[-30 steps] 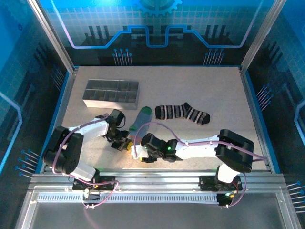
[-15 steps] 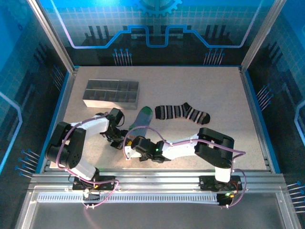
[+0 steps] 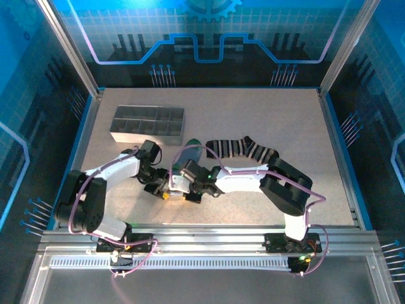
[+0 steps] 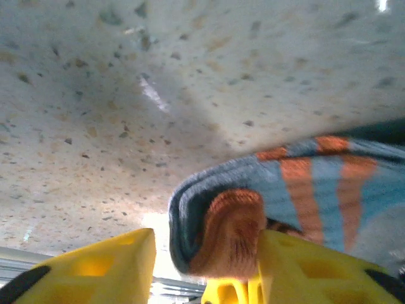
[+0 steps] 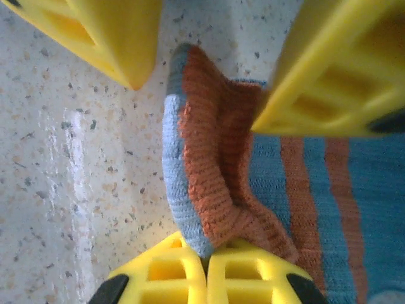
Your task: Roll the socks
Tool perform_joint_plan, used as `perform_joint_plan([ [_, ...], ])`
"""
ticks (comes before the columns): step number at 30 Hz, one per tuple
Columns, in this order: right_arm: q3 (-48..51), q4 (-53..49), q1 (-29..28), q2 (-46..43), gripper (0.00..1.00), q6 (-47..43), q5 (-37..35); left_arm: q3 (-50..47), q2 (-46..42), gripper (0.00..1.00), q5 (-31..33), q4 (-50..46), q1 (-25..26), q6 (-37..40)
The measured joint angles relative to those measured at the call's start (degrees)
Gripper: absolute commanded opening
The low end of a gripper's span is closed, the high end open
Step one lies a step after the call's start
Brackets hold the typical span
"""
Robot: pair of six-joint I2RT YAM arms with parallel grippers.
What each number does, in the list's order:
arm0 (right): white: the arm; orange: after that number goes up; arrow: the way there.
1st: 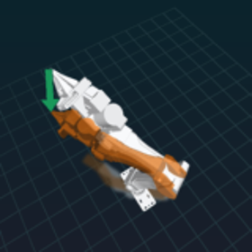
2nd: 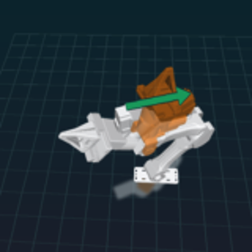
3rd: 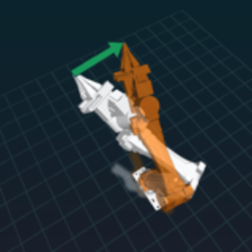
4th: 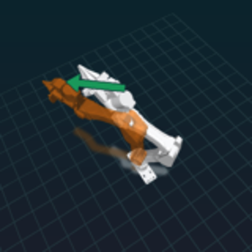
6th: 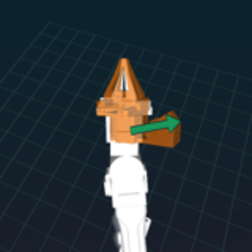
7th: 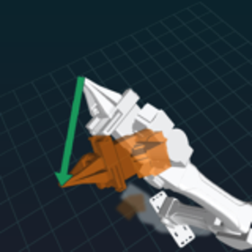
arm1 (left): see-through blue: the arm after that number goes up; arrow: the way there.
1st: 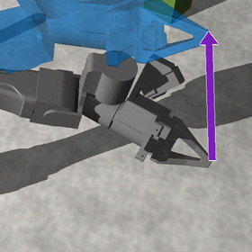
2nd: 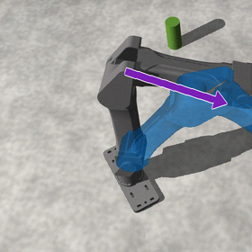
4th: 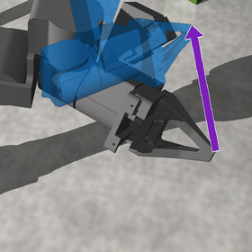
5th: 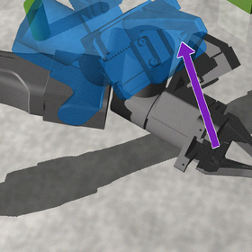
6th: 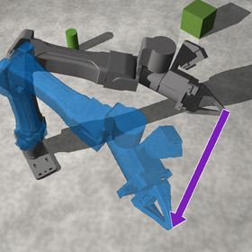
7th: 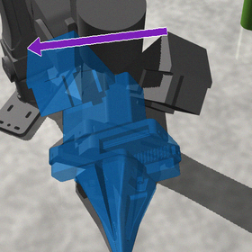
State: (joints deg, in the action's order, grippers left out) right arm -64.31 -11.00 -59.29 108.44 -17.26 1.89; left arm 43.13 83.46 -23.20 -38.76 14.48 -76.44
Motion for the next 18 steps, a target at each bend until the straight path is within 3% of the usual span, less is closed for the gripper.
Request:
perform_joint_plan([
  [5,-3.52,-3.82,4.50,2.89,0.00,5.16,12.20,-1.27,-7.48,0.62,1.51,0.48,-1.16,-0.02],
  [18,-11.37,-13.03,12.79,11.10,0.00,12.83,34.25,-12.31,-18.12,0.42,1.33,13.44,1.31,3.06],
])
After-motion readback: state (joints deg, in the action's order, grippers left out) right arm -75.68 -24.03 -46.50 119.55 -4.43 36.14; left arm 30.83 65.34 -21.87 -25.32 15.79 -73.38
